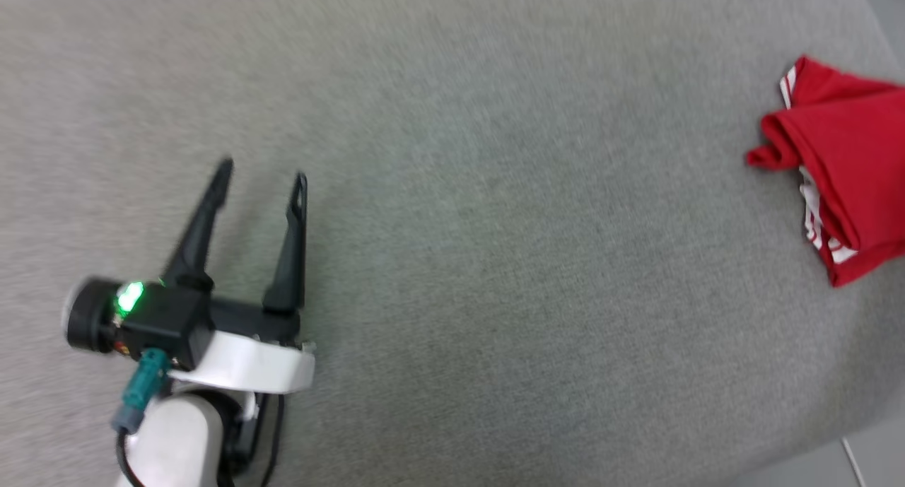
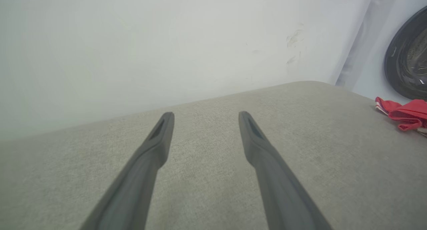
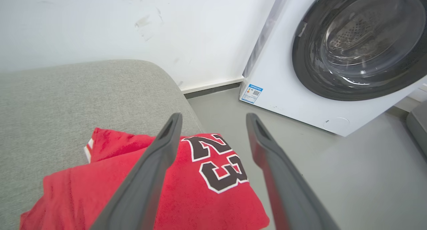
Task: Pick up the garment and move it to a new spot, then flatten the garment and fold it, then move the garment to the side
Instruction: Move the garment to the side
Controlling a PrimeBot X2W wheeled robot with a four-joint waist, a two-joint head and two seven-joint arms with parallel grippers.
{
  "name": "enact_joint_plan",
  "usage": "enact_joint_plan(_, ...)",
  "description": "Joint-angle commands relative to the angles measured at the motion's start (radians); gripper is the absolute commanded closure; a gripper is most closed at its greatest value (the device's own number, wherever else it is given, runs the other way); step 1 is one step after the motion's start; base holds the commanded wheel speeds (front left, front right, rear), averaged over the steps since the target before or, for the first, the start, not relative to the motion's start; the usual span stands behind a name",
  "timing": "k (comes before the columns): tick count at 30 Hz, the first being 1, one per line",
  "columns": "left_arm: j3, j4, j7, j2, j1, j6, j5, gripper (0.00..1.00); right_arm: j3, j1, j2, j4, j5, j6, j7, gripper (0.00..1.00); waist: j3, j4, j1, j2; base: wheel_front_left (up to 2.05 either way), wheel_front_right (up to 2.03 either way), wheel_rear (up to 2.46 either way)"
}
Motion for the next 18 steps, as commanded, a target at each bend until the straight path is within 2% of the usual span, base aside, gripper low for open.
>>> enact_joint_plan(1,0.002,0.014,-0.008,-0.006,0.023,0.008,-0.009,0.0,0.001,0.03,0.012,-0.011,-0.005,-0.002,-0.014,0.0,-0.079,0.048,0.0001,0.0,0.0,0.0,0.0)
enact_joint_plan(9,0.002,0.127,-0.047,-0.046,0.095,0.033,-0.036,0.0,-0.01,0.24,0.104,-0.154,-0.02,-0.002,-0.098,0.0,-0.209,0.139,0.0001,0.0,0.0,0.0,0.0)
enact_joint_plan(18,0.014,0.221,-0.065,-0.075,0.148,0.047,-0.059,0.0,0.028,0.476,0.257,-0.375,-0.02,-0.002,-0.105,0.0,-0.299,0.229,0.0001,0.0,0.0,0.0,0.0)
